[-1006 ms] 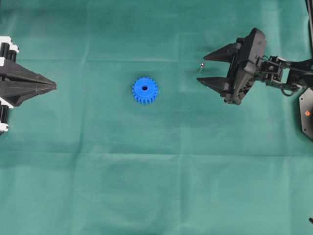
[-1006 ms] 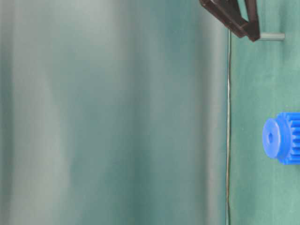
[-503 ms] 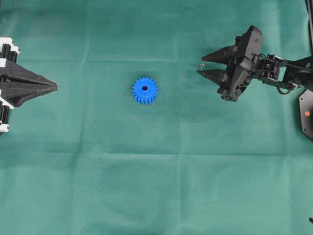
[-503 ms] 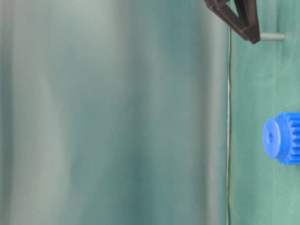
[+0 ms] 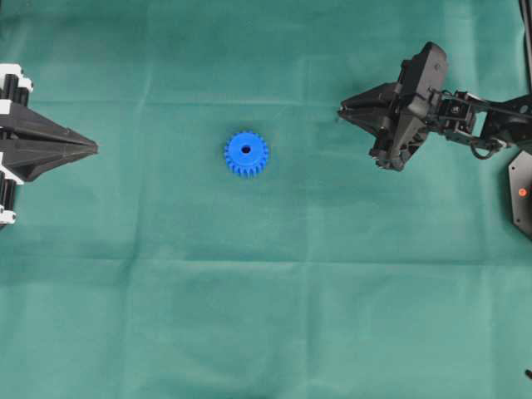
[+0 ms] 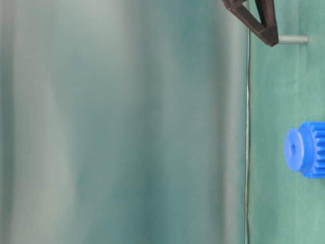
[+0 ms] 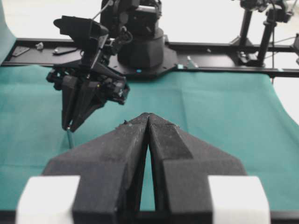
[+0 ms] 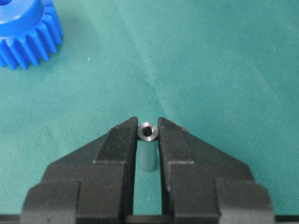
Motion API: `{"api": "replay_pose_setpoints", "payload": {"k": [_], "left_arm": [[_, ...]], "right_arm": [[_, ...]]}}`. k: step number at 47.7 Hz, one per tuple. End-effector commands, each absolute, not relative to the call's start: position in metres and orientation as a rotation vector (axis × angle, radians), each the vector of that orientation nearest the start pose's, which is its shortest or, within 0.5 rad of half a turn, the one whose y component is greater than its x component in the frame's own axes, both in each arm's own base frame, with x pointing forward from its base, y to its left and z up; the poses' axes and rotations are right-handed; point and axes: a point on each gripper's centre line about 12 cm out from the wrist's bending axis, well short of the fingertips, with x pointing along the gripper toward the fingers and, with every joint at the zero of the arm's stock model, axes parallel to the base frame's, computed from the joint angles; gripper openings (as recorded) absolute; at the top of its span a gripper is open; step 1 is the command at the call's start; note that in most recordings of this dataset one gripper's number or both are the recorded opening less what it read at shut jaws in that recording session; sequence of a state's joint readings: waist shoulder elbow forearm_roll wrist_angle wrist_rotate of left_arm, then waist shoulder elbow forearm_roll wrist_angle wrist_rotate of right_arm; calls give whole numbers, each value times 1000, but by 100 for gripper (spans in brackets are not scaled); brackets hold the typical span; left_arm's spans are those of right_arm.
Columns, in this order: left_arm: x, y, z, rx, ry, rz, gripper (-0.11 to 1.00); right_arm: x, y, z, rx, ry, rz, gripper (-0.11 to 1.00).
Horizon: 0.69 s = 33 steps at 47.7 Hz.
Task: Insert the shaft placed at a random location into the center hole of the small gear at another random location.
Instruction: 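Lift the shaft upright with the right gripper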
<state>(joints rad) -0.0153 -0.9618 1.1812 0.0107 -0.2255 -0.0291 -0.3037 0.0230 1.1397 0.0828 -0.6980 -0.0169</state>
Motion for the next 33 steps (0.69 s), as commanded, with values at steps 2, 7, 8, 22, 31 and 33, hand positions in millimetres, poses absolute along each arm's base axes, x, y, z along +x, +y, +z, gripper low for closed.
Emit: {"api": "replay_pose_setpoints", "payload": {"k": [2,7,8,22,31,33], "left_arm": [[202,-4,290,-16,-21,-22,0],[202,-4,290,-14,-23,-22,0],[201,-4,290,-14,-24,-22,0],[201,-4,290,-14,-23,-22,0],[202,-4,290,-14,-23,-22,0],[202,-4,290,-14,-23,-22,0]], "right_arm": [[281,-96,117,99,410,-365,13],[282,-96,132,96,405,-358,13],[282,-95,136,96,402,-356,13],[283,-95,160,79,385,-344,13],[283,-95,160,81,389,-344,13],[283,-94,160,80,389,-342,13]]}}
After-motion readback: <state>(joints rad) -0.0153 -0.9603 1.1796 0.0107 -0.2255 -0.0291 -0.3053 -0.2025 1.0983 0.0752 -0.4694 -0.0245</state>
